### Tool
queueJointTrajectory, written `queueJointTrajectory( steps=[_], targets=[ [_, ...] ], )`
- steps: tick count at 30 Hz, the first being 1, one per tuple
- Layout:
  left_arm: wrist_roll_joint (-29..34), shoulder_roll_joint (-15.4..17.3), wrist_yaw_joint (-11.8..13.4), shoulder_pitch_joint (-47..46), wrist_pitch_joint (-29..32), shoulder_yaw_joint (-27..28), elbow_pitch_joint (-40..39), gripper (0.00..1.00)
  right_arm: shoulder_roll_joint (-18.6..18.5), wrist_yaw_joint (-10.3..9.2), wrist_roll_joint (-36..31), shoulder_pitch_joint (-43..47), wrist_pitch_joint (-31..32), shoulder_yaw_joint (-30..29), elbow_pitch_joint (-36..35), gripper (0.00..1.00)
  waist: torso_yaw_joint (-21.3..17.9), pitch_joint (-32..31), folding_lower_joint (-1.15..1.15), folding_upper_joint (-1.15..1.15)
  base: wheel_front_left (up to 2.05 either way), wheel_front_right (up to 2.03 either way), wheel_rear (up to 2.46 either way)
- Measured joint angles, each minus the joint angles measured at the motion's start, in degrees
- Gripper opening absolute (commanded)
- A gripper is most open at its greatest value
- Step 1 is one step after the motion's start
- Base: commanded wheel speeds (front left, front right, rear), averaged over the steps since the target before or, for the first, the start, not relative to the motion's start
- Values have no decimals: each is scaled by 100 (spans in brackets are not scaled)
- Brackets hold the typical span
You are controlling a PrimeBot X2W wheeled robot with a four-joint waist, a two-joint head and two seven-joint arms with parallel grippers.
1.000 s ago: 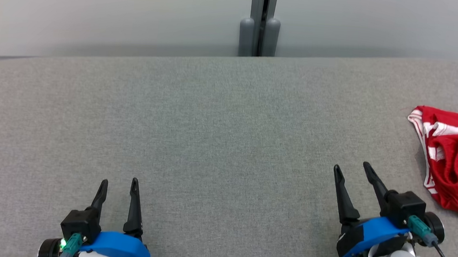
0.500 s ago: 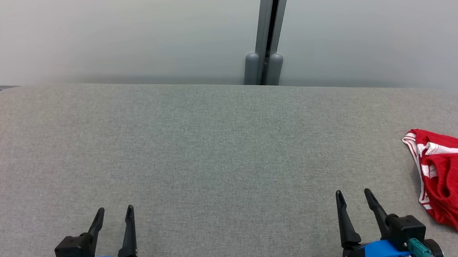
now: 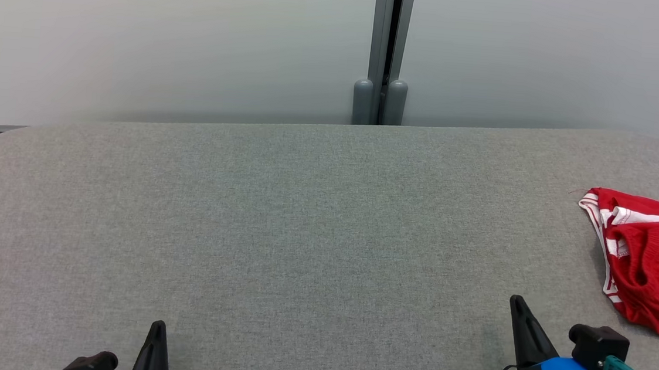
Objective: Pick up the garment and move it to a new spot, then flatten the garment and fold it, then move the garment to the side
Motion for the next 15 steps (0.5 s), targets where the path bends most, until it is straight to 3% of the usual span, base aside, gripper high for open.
queueJointTrajectory(
  steps=[15],
  targets=[
    [-1361,0,-102,-118,371,244,-235,0,3,0,1575,22,344,-121,-336,0,20,-14,0,0,0,0,0]
  ],
)
